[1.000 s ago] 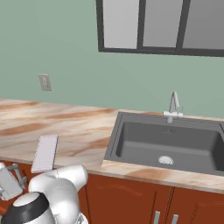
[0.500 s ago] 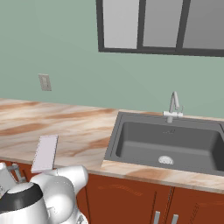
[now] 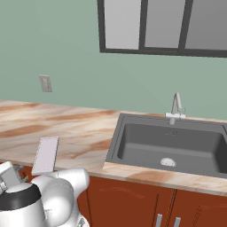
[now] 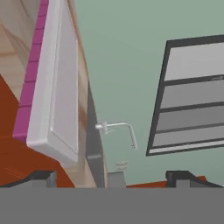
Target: The ice cube tray has been filled with water. Take the tray and place it in the freezer to make ice. Close the freezer door after placing the tray.
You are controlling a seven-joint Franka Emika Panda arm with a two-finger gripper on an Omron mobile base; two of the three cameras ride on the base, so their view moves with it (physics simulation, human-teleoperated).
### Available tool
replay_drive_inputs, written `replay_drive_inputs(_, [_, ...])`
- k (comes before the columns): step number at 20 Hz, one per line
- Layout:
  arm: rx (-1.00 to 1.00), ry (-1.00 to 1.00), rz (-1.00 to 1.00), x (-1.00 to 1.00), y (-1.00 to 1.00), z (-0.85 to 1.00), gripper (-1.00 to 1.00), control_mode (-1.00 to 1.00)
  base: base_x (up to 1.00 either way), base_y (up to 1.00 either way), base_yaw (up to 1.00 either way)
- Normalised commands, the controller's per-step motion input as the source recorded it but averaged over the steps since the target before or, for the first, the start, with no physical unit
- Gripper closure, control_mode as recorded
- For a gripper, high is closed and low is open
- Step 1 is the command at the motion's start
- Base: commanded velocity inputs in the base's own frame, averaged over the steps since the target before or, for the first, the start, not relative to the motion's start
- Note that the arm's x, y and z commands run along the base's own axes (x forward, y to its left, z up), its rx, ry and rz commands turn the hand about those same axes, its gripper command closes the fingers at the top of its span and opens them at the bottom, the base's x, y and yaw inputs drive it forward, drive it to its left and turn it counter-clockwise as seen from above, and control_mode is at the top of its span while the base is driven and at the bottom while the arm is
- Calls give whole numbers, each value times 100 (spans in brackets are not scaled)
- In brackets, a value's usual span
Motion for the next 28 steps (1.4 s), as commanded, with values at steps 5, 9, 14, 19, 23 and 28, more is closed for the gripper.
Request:
replay_drive_inputs(5, [0,0,0,23,0,-29,-100,-100,0,0,0])
replay_drive_inputs(9, [0,0,0,10,0,-31,-100,-100,0,0,0])
replay_drive_inputs(14, [0,0,0,0,2,-12,-100,-100,0,0,0])
replay_drive_inputs(19, [0,0,0,4,0,0,-100,-100,0,0,0])
replay_drive_inputs(23, [0,0,0,18,0,-1,-100,-100,0,0,0])
replay_drive_inputs(28, [0,0,0,24,0,-12,-100,-100,0,0,0])
